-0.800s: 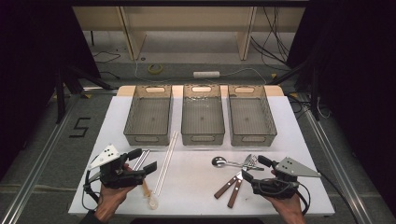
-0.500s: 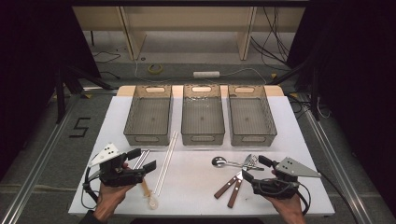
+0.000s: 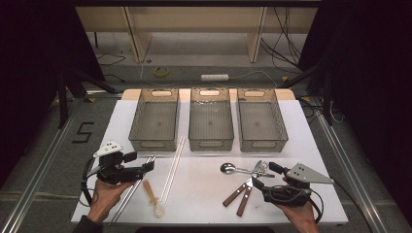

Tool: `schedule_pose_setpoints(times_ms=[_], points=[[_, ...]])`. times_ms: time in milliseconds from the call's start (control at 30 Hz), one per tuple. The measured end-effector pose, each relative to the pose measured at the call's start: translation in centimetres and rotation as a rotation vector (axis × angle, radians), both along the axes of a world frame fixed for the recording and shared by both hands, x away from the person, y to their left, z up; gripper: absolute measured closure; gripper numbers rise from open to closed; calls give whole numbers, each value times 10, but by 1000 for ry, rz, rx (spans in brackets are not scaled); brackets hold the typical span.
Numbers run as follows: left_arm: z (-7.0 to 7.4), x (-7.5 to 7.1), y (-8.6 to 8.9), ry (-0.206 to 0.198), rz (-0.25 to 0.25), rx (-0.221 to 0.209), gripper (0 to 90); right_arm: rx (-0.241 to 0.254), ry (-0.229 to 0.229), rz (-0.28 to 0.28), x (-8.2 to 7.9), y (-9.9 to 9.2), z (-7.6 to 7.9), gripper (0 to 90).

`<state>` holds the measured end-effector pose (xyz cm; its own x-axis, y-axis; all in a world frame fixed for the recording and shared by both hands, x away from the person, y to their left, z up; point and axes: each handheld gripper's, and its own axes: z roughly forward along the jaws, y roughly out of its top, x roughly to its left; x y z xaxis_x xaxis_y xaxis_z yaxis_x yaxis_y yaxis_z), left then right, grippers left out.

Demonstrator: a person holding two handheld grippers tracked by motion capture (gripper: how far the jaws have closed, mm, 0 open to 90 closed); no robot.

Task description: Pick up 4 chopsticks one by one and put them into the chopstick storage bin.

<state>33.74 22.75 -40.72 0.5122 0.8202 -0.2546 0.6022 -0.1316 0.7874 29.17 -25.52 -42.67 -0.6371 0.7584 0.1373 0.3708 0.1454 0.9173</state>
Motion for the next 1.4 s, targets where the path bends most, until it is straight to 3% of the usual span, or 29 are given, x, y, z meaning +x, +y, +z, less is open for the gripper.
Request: schedule_pose_setpoints(times_ms=[133,267,500,700,867,1133,1400], points=[[0,8,-3,64,6,117,197,-5,12,4,1,1,-1,186],[1,16,-3,105,31,197,221,-6,22,8,1,1,-1,187],[-10,29,3,222,63,294,247,-9,34,18,2,2,-2,194],[-22,32,9,307,90,368,322,-15,40,23,2,2,-2,194],[-31,32,10,358,93,415,395,-18,44,26,2,3,-2,194],[-38,30,9,416,55,472,513,-23,46,26,2,3,-2,193],[-45,30,7,447,36,487,600,-24,48,26,2,3,-2,194]])
